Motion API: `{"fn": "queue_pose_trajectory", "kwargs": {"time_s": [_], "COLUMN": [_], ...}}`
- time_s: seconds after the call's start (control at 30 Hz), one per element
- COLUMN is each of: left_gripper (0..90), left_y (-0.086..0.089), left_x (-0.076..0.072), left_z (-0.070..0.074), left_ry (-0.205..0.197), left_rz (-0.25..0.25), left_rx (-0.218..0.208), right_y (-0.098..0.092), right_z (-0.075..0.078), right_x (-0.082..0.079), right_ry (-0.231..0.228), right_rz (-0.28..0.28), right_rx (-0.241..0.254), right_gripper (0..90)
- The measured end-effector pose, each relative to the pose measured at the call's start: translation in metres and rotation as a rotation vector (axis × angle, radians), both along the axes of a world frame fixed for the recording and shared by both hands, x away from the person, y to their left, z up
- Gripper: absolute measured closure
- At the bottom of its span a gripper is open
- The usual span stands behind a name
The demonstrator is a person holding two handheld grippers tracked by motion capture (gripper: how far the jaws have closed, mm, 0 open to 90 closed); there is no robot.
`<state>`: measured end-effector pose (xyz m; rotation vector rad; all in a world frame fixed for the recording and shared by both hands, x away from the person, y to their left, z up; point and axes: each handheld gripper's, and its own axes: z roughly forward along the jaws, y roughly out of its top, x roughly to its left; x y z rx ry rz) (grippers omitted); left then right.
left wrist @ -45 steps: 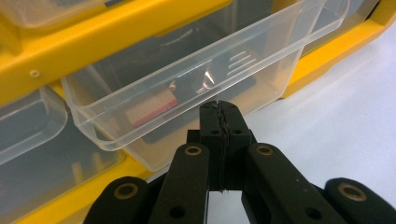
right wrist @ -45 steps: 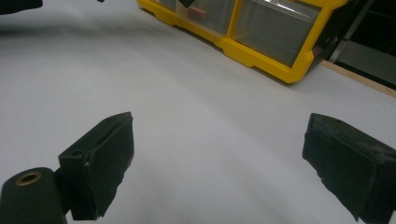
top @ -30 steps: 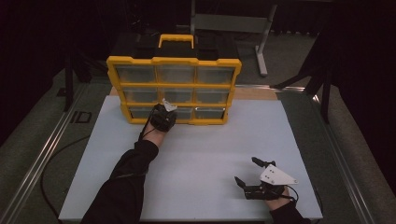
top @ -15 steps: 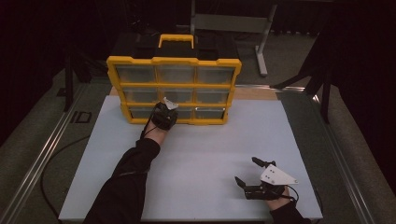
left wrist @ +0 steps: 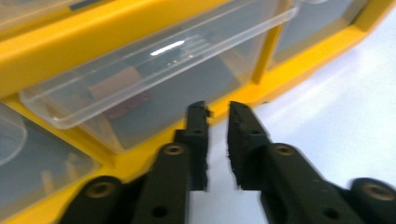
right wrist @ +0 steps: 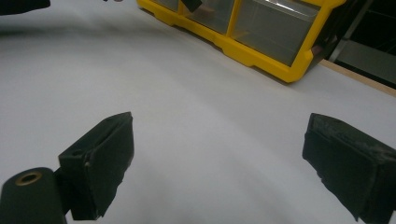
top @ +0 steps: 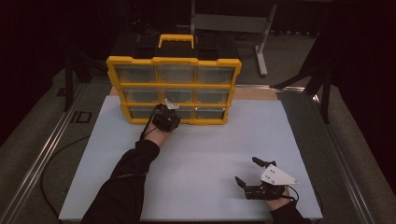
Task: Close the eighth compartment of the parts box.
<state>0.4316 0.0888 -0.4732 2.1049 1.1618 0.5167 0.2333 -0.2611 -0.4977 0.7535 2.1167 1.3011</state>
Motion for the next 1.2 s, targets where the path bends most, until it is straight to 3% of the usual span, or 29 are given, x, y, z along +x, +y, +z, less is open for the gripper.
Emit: {"fn": "queue_pose_trajectory", "kwargs": {"time_s": [0.3, 0.43, 0.6, 0.8, 0.83, 0.97, 1.03, 1.2], "left_gripper": [54.9, 46.3, 34.7, 21.9, 14.9, 9.1, 2.0, 0.0], "left_y": [0.003, 0.004, 0.003, 0.002, 0.002, 0.003, 0.004, 0.007], "left_x": [-0.013, -0.016, -0.021, -0.023, -0.024, -0.025, -0.026, -0.026], "left_z": [0.004, 0.006, 0.009, 0.008, 0.008, 0.007, 0.006, 0.004], "left_ry": [0.008, 0.012, 0.012, 0.045, 0.034, 0.046, 0.045, 0.061], "left_rz": [-0.015, -0.05, -0.064, -0.086, -0.074, -0.104, -0.121, -0.142], "left_rx": [-0.016, -0.037, -0.014, -0.01, 0.003, -0.026, -0.04, -0.07], "right_y": [0.001, 0.001, 0.001, 0.001, 0.001, 0.001, 0.0, -0.001], "right_z": [0.0, -0.001, -0.001, -0.001, -0.001, -0.002, -0.002, -0.003], "right_x": [0.0, 0.001, 0.001, 0.001, 0.001, 0.001, 0.002, 0.002], "right_ry": [0.001, -0.001, 0.0, 0.0, 0.001, 0.007, 0.005, 0.015], "right_rz": [0.003, 0.003, 0.003, 0.001, 0.002, -0.004, -0.005, -0.005], "right_rx": [-0.003, -0.003, -0.004, -0.007, -0.006, -0.002, -0.003, 0.0], "right_gripper": [8.9, 9.0, 9.0, 8.9, 8.9, 9.0, 8.9, 8.9]}}
